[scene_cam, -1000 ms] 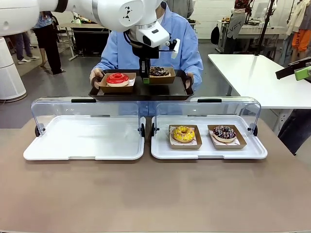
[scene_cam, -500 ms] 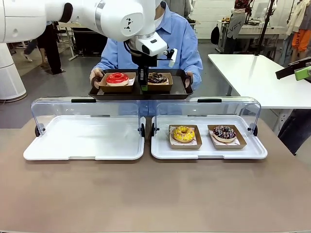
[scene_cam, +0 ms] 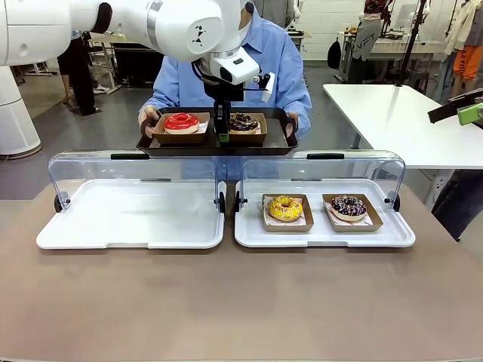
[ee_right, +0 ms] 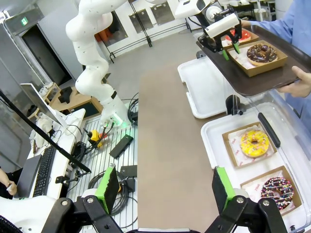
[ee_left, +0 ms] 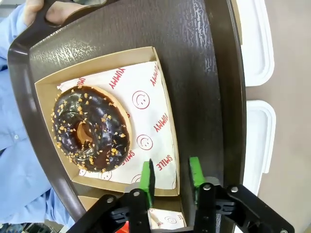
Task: Provide the desired donut to the person.
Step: Place the picked Paper togo box onto the Handle tray extended by the person.
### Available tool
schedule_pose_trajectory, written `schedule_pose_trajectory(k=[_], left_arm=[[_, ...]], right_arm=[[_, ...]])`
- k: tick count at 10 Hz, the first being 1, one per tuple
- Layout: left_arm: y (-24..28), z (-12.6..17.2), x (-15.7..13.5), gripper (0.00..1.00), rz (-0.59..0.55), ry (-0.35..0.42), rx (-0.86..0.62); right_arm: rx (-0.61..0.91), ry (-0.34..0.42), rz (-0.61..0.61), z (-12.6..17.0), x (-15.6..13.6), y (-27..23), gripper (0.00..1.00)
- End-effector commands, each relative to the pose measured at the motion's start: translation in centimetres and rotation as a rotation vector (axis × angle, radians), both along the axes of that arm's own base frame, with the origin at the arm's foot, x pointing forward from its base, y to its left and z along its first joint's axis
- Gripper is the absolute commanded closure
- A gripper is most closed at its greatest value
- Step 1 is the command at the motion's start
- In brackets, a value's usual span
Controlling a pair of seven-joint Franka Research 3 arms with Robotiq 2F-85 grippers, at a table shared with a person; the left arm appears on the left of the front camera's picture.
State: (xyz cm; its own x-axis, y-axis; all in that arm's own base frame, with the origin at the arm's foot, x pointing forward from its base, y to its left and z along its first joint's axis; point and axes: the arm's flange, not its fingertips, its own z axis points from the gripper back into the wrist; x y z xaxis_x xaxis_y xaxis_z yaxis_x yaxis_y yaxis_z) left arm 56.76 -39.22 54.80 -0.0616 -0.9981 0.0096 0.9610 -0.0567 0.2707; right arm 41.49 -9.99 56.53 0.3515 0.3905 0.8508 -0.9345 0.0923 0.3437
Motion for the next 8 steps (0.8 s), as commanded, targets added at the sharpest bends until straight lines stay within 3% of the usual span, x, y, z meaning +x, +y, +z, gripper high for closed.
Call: schedule_pose_trajectory(k=[1,8], left_arm=[[-0.1,0.6,0.4,0.00,0.006,0.013,-0.016],[0.7,1.9,0.0,0.00,0.022,-0.005,-0.031]], right_arm=[[0.013,-0.007,0.008,0.1,0.0,0.1,0.00],[0.013,-0.007,0.008,0.1,0.0,0.1,0.00]])
